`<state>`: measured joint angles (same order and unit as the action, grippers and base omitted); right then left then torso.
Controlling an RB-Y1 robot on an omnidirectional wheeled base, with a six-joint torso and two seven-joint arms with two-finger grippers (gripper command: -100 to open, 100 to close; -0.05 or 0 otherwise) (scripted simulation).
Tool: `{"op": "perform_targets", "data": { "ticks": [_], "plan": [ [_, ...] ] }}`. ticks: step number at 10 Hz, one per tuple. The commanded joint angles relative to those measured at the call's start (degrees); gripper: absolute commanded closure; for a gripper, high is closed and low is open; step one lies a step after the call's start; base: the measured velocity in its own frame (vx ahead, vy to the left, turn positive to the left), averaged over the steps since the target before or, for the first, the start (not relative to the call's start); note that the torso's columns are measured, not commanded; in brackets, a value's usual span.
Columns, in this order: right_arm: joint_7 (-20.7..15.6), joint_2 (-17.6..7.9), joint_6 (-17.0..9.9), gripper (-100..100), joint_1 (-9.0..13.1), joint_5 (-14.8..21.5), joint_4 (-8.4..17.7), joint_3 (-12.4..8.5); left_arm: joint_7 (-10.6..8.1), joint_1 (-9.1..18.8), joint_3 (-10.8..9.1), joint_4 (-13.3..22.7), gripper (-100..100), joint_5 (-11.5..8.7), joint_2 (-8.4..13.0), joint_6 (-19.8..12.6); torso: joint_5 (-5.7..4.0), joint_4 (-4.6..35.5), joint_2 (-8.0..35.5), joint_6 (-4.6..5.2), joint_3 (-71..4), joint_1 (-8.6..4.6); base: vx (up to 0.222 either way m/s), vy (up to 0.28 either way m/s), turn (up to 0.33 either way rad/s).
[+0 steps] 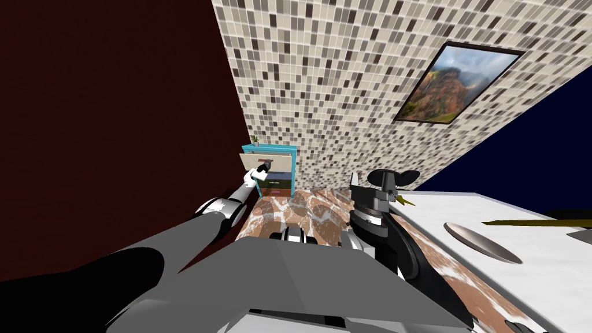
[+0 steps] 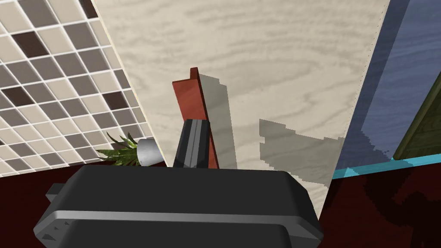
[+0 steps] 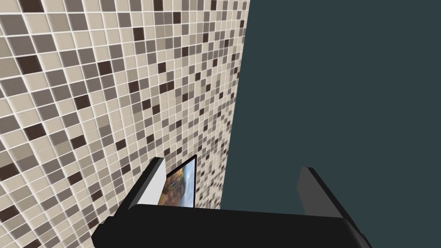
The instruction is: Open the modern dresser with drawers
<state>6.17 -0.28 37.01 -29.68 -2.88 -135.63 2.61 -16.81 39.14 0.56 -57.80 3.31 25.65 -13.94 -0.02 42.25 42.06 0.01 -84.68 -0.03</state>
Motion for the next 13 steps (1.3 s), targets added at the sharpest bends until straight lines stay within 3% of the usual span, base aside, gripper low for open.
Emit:
{"op": "perform_targets", "data": {
  "ticks": [1, 4, 7, 8, 13],
  "plan": [
    [0.0, 0.0, 0.0, 0, 0.0, 0.0, 0.0, 0.0, -0.44, 1.5, 0.53, -0.9, -100, -0.4, 0.8, -2.6, 0.03, -0.1, -0.2, 0.01, -0.1, 0.07, -0.031, 0.024, -0.039],
    [0.0, 0.0, 0.0, 0, 0.0, 0.0, 0.0, 0.0, -1.17, 3.9, 1.42, -2.4, -100, -1.1, 2.1, -6.8, 0.03, 0.0, 0.2, -0.01, 0.1, 0.06, -0.021, 0.031, -0.040],
    [0.0, 0.0, 0.0, 0, 0.0, 0.0, 0.0, 0.0, -1.34, 4.5, 1.70, -3.1, -100, -1.4, 2.6, -8.0, 0.02, 0.1, 0.3, -0.01, 0.2, 0.02, -0.022, 0.024, -0.020],
    [0.0, 0.0, 0.0, 0, 0.0, 0.0, 0.0, 0.0, -1.38, 4.5, 1.71, -3.2, 0, -1.4, 2.6, -8.3, 0.02, 0.0, 0.2, -0.01, 0.1, -0.01, 0.000, 0.000, 0.000],
    [0.0, 0.0, 0.0, 0, 0.0, 0.0, 0.0, 0.0, -1.37, 4.5, 1.71, -3.2, 0, -1.4, 2.6, -8.3, 0.02, 0.0, 0.2, -0.01, 0.1, 0.03, 0.000, 0.000, 0.000]
  ]
}}
